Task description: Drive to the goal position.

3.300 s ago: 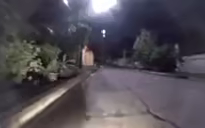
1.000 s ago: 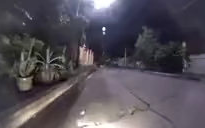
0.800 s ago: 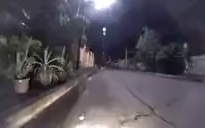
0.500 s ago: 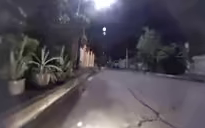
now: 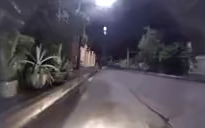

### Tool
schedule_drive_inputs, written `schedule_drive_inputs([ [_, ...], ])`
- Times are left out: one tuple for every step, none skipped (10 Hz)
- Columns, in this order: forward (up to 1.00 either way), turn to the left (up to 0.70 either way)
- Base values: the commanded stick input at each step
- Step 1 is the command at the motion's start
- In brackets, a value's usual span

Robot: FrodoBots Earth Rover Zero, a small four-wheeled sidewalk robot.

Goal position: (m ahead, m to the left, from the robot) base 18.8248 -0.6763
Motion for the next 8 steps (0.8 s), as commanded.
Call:
schedule_drive_inputs([
  [0.50,0.00],
  [0.50,0.00],
  [0.50,0.00],
  [0.50,0.00],
  [0.50,0.00],
  [0.50,0.00],
  [0.50,0.00],
  [0.50,0.00],
])
